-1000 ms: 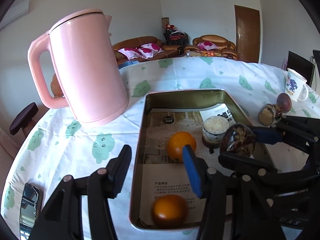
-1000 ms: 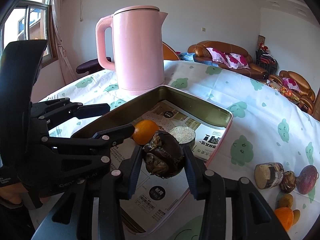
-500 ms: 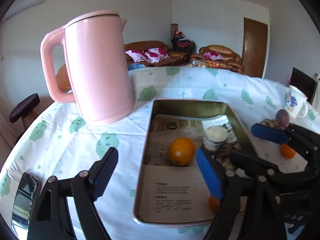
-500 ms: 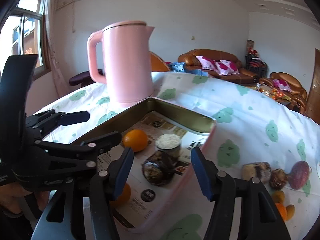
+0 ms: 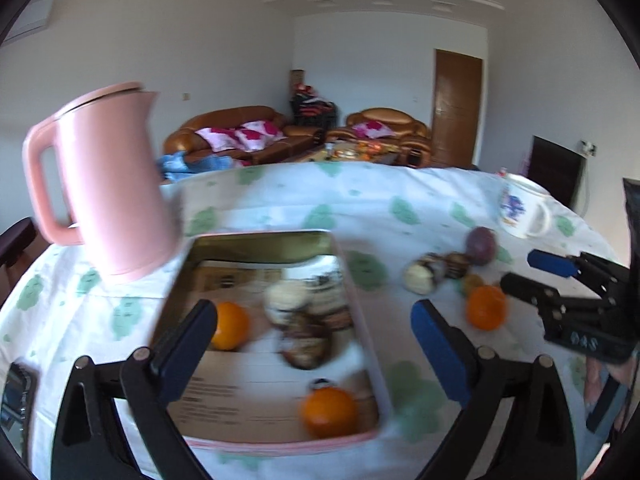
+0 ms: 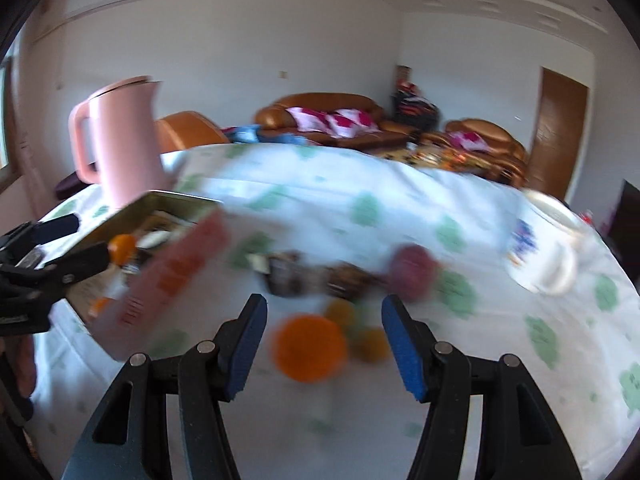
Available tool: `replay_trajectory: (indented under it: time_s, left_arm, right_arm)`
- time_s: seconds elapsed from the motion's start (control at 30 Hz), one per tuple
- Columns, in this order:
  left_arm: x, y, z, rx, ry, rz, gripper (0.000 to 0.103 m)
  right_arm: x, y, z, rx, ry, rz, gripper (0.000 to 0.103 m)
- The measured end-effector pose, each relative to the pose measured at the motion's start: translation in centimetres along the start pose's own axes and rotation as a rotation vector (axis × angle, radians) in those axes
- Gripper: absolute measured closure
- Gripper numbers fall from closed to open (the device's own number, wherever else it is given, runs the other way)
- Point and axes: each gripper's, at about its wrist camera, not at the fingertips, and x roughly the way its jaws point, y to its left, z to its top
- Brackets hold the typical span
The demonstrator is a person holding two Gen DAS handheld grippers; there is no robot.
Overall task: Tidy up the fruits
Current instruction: 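Withdraw both open tools from the tin back over the fruits, then grasp an orange with the left tool while the right tool grasps a small yellow fruit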
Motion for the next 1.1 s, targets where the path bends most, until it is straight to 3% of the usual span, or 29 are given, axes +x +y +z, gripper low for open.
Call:
replay_trajectory:
  time_s: [0.2,0.4,0.6,0.7,0.87,1.1]
  left_arm:
    - [0.9,-4.9,0.9,0.063,0.025,-0.114,0.003]
    - [4.2,-10.4,0.9,0.134,0.123,-0.244,0.005]
    - [7.6,-12.8,0.6,0.151,0.246,-0.307,0.027]
    - [8.7,-13.3,0.0,0.165,0.295,-0.323,0.053]
    - [8.3,-11.8,0.0,0.115,0.286,-0.351,0.055]
    - [7.6,-9.6,0.3,0.098,0.231,-0.271,0.055]
  right_arm:
    - [0.8,-4.9,-0.6,0.109,0.043,-0.053,0.042]
    - [0.6,-6.4,-0.9,0.181,0.034,-0.067,0.042]
    - [0.2,-7.9,-1.3,0.25,0.012,-0.053,0.042]
    - [0.2,-7.6,-1.2,0.24,0.011,-0.045,0.042]
    - [0.3,-6.7,-1.0,0.204,0.015,-0.039,0.042]
    - [2.2,-4.7,-0.3,0.129,0.081,0.018,0.045]
